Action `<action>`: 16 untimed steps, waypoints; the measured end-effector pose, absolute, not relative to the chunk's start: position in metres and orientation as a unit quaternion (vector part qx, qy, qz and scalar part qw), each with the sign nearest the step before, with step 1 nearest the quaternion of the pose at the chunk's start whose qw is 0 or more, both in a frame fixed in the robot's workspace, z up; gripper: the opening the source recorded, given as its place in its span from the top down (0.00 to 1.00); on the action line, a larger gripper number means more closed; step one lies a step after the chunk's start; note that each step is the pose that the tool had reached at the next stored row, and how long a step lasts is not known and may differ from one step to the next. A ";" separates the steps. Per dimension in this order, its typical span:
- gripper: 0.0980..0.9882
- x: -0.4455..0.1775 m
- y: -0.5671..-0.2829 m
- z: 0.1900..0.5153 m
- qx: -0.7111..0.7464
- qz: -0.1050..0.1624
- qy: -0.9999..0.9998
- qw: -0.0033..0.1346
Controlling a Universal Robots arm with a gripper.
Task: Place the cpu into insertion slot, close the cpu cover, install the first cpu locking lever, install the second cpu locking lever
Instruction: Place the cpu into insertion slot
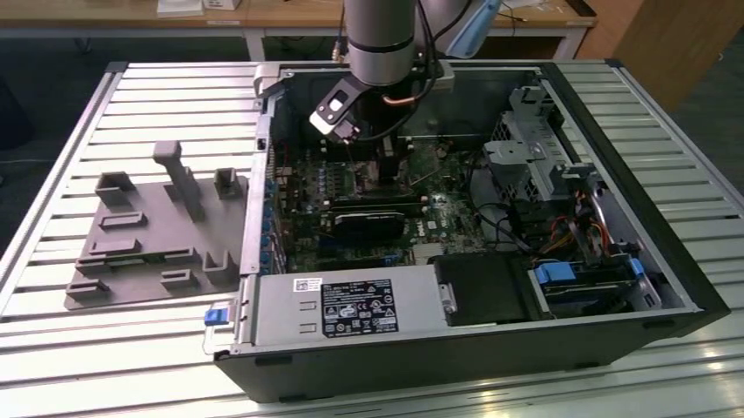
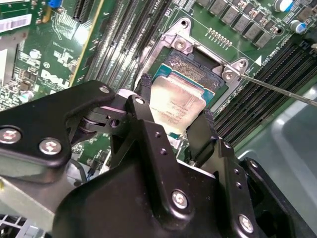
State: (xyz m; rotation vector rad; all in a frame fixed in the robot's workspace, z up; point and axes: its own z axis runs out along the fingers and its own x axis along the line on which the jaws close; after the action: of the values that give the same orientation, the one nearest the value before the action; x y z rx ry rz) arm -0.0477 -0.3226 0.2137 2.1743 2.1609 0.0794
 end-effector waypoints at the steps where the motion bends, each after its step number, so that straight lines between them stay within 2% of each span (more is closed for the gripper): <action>1: 0.51 -0.048 -0.322 0.213 0.709 0.026 0.704 0.038; 16: 0.51 -0.051 -0.318 0.197 0.709 0.026 0.704 0.038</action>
State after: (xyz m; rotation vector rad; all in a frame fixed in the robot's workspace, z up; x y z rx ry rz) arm -0.0507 -0.3183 0.1970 2.1743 2.1608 0.0796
